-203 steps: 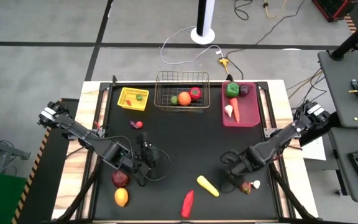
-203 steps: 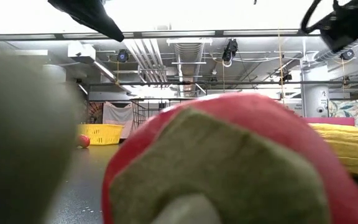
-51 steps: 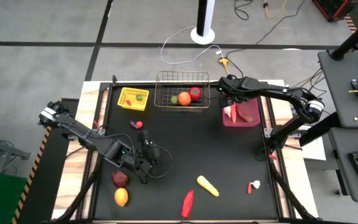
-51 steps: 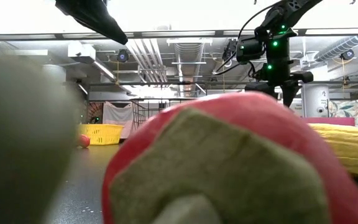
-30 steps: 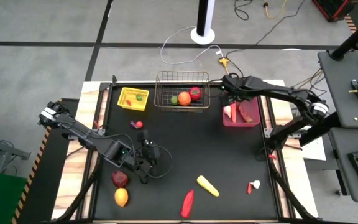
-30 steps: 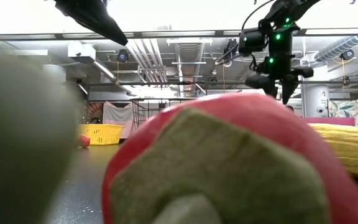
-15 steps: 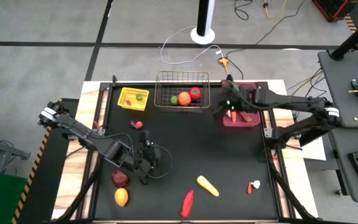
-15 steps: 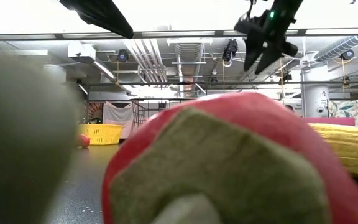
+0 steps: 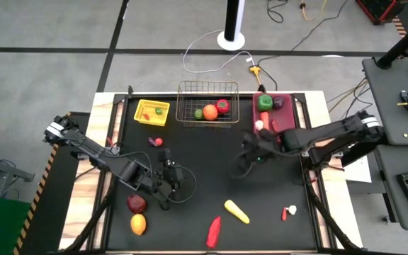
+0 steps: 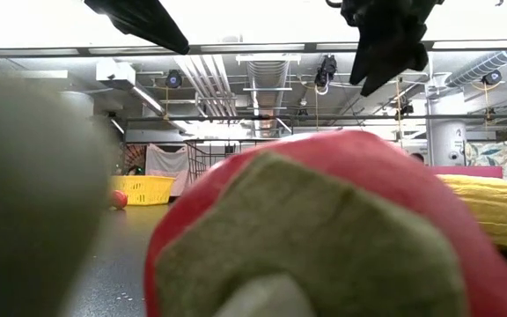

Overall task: Sort produce into baskets
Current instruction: Put the small orange chili pepper into the yellow bin

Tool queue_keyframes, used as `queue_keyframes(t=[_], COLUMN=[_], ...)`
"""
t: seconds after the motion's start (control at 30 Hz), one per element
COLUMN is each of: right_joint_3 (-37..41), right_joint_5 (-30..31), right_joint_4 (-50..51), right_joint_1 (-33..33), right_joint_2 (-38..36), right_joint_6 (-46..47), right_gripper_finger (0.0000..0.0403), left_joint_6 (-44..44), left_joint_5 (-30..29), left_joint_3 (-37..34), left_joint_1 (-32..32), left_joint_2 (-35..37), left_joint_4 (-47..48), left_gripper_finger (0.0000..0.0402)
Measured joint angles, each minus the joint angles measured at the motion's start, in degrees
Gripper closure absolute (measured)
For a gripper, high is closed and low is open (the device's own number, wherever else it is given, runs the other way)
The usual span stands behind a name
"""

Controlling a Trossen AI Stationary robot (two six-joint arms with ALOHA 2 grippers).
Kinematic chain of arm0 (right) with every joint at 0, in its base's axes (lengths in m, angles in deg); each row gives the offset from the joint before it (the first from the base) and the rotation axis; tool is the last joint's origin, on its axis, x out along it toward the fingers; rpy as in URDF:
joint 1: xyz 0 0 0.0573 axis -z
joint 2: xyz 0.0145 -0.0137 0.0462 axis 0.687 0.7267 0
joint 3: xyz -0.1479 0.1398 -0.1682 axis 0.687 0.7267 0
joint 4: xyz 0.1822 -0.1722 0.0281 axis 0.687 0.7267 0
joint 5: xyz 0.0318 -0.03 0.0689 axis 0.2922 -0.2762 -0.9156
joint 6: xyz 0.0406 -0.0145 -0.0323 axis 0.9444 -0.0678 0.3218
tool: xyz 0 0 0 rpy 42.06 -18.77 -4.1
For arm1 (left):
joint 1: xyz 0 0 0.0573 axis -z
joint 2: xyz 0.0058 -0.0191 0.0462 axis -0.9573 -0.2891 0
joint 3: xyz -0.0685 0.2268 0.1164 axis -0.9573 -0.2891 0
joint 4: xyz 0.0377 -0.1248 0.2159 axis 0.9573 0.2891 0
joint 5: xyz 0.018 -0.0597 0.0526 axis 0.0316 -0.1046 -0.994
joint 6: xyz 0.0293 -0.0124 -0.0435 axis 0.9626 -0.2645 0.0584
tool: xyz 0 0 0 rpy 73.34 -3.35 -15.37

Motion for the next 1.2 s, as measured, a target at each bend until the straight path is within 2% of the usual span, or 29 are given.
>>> queue_keyframes(t=[0.27,0.47,0.83,1.03,1.2], right_joint_3=[0.0,0.0,0.0,0.0,0.0], right_joint_5=[-4.4,-10.7,-20.8,-27.6,-31.6], right_joint_4=[-0.2,-0.1,2.4,3.8,3.8], right_joint_1=[-3.9,-5.0,-8.2,-12.7,-19.3], right_joint_2=[7.0,11.2,11.6,11.5,11.5], right_joint_6=[7.6,11.0,18.5,27.6,39.3], right_gripper_finger=[0.0202,0.0202,0.0202,0.0202,0.0202], left_joint_6=[0.0,0.0,0.6,4.9,9.3], left_joint_5=[0.1,0.1,0.1,0.1,0.1], left_joint_3=[0.0,0.0,0.0,0.0,0.0], left_joint_1=[0.0,0.0,0.0,0.0,0.0], left_joint_2=[0.0,0.0,0.0,0.0,0.0], left_joint_4=[0.1,0.1,0.1,-0.9,-2.5], left_gripper_finger=[0.0277,0.0277,0.0277,0.0277,0.0277])
